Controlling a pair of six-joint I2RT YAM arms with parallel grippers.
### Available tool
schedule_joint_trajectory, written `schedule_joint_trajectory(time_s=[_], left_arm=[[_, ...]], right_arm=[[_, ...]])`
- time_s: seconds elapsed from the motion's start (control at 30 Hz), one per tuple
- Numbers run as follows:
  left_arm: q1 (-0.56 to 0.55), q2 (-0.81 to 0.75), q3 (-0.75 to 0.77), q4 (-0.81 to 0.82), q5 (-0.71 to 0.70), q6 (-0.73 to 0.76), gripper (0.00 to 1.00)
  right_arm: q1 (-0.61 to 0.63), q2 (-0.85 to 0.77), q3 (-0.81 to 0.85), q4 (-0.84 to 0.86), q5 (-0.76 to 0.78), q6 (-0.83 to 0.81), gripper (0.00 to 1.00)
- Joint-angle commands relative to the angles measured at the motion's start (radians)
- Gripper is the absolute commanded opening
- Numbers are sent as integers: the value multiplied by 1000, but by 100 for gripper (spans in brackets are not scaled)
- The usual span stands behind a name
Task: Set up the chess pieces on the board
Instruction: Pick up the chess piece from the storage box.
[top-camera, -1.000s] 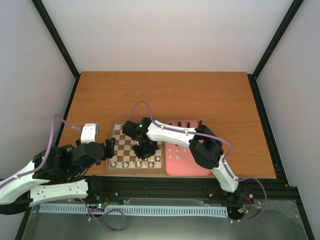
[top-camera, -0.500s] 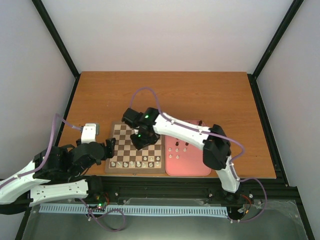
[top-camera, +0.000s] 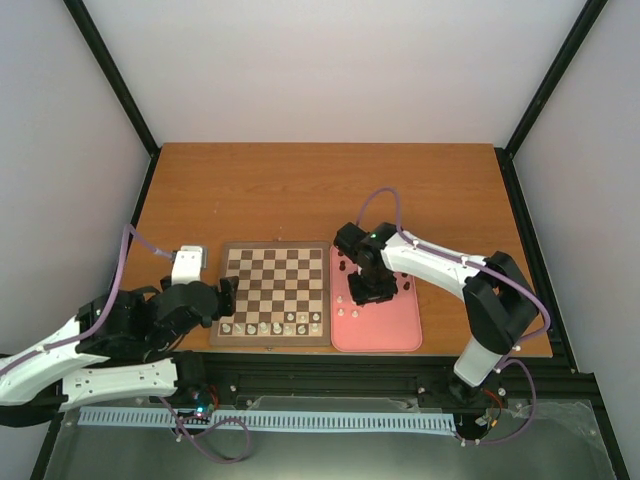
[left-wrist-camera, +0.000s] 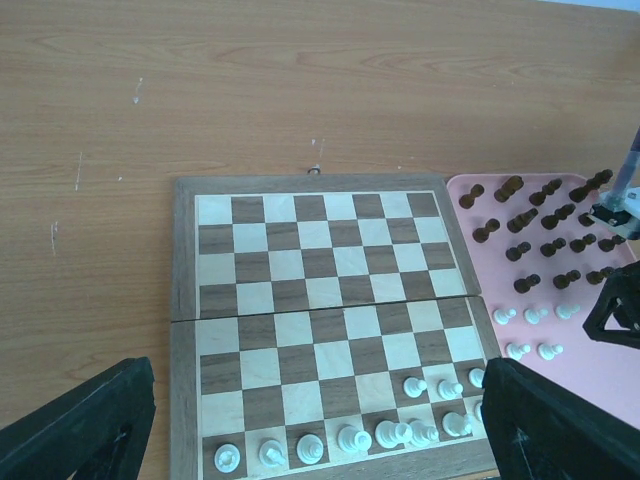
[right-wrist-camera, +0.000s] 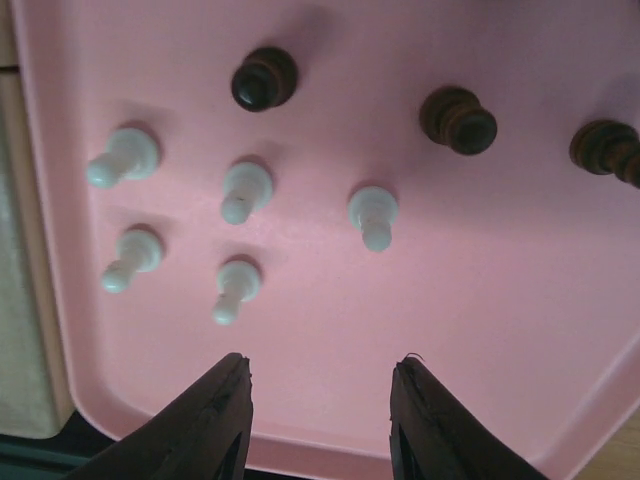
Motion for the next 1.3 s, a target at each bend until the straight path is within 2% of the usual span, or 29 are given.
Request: schedule_joint_trajectory(time_s=[0.0, 0.37, 0.8, 1.0, 1.13, 1.27], left_arm=[[4, 22, 10, 29, 13, 29, 100], [6, 35, 27, 18, 8, 14, 100], [6, 46, 23, 20, 2, 13, 100], [6, 44, 19, 20, 2, 15, 100], [6, 35, 14, 17, 1, 12, 100], [6, 32, 11, 16, 1, 12, 100]], right_arm=[[-29, -5, -53, 90, 9, -25, 38], [-66, 73, -65, 147, 15, -87, 37], [-88, 105, -82, 168, 19, -107, 30], [-88, 120, -82, 168, 21, -114, 21], [-89, 122, -79, 163, 23, -113, 11], [-88, 101, -78, 152, 23, -111, 6]])
